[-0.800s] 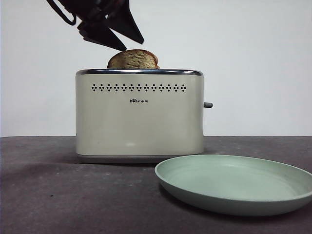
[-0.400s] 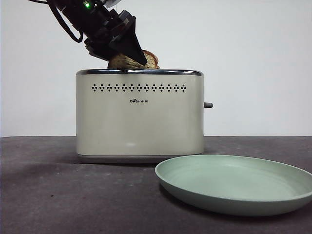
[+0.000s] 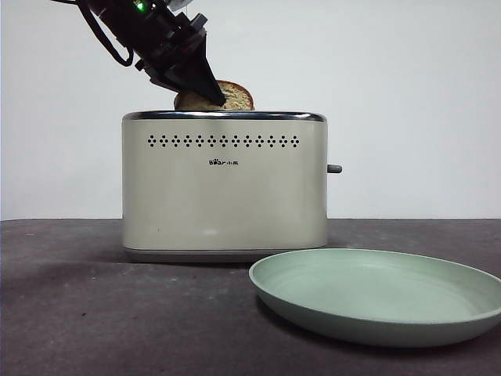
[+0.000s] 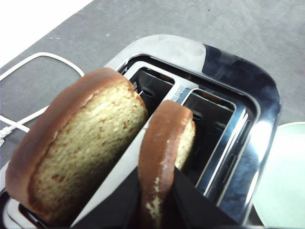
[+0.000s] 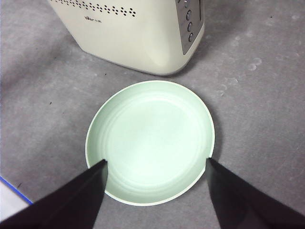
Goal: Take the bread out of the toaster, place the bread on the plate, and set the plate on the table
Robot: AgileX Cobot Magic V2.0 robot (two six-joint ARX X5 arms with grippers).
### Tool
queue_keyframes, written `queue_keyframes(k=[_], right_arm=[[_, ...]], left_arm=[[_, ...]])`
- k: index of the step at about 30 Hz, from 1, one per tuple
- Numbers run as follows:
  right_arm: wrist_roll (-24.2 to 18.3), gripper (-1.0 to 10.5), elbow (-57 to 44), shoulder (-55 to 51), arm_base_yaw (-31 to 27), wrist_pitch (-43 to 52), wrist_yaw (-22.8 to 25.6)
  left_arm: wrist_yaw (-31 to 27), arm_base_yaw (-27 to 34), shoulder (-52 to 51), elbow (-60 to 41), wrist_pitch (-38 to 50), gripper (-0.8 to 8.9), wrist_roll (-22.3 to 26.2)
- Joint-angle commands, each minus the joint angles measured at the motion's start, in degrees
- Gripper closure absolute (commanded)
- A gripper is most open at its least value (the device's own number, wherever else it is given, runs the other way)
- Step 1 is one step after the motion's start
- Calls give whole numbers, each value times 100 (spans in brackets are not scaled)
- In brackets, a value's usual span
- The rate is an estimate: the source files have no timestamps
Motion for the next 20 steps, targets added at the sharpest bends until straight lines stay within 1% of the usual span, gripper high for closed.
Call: queue_keyframes(k=[1, 7, 12, 14, 17, 20], right_arm=[[59, 614, 92, 24, 26, 33, 20], [61, 614, 92, 26, 26, 35, 20], [68, 614, 92, 275, 26, 118, 22], [136, 615, 92, 439, 26, 151, 24], [238, 615, 92, 763, 26, 251, 22], [264, 615, 92, 1167, 26, 446, 24]], left_arm=[[-9, -24, -227, 269, 68, 808, -31], [-9, -24, -1047, 343, -17, 808, -79], [-9, -24, -2009, 343, -160, 808, -592], [-9, -26, -2330, 343, -369, 808, -772], [-9, -26, -2747, 343, -863, 808, -914], [-9, -26, -3077, 341, -1449, 808, -911]])
